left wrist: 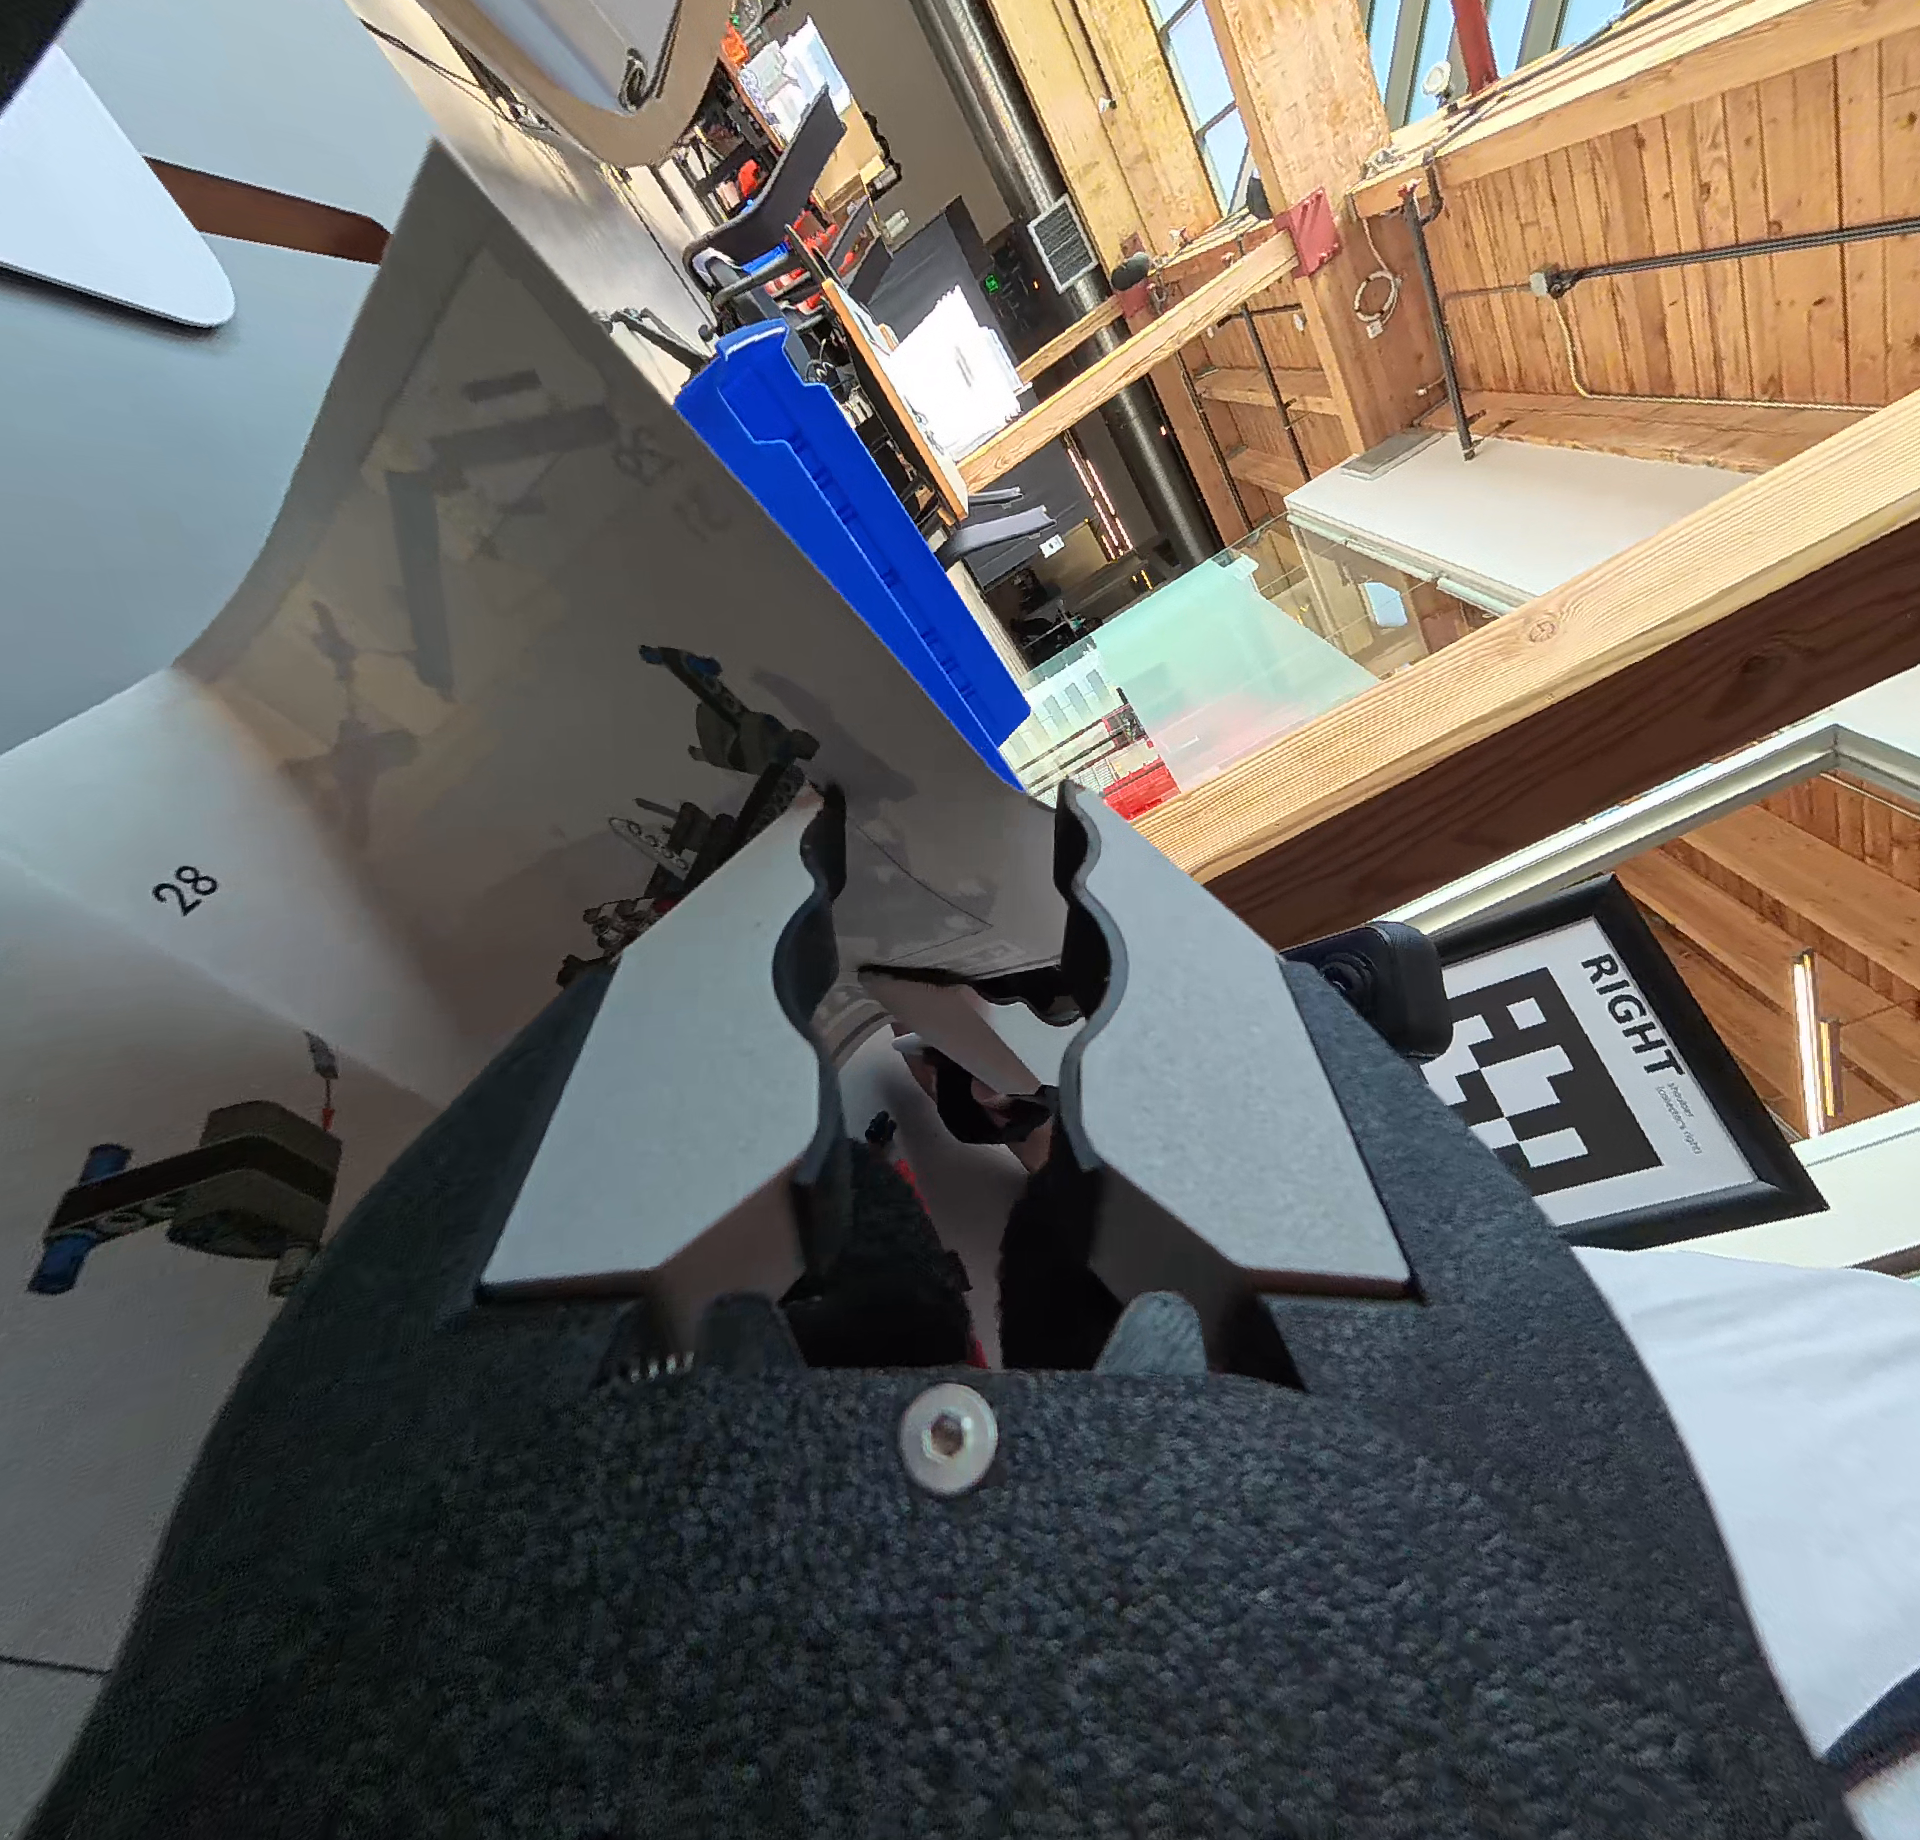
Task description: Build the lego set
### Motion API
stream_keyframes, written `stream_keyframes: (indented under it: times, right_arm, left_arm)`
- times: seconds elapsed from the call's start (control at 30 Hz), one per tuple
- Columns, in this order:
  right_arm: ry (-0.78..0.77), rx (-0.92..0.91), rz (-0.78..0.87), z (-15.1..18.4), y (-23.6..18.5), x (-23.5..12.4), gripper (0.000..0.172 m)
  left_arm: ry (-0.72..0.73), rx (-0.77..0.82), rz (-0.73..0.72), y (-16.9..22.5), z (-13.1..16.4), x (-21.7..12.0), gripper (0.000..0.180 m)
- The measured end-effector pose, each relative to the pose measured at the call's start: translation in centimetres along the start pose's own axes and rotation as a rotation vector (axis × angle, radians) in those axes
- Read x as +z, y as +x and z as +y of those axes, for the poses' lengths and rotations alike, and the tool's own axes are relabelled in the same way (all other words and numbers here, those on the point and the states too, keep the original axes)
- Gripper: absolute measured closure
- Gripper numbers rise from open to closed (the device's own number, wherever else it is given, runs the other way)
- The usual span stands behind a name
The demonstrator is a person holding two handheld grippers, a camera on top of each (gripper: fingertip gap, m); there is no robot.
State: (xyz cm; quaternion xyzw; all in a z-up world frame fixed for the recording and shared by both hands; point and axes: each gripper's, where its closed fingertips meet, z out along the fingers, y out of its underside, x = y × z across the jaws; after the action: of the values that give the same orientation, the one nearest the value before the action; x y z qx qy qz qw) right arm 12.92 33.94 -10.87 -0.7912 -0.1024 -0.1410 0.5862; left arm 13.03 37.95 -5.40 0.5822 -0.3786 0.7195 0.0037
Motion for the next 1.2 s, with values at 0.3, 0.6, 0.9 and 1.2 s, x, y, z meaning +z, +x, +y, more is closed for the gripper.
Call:
stream_keyframes:
  times: [0.3,0.6,0.9,1.2]
  right_arm:
    - [0.008,0.014,-0.001,-0.1,0.1,-0.1,0.172]
    - [0.010,0.023,-0.005,-0.1,0.1,-0.1,0.172]
    - [0.022,0.051,-0.017,-0.2,0.2,-0.2,0.172]
    - [0.018,0.025,-0.033,-0.2,-0.4,-0.1,0.172]
  left_arm:
    - [-0.009,0.027,0.025,0.7,0.3,-0.2,0.145]
    - [-0.021,0.051,0.035,1.1,0.5,-0.2,0.149]
    - [-0.023,0.068,0.084,2.1,0.7,0.1,0.162]
    - [-0.023,0.113,0.123,3.2,0.6,0.4,0.180]
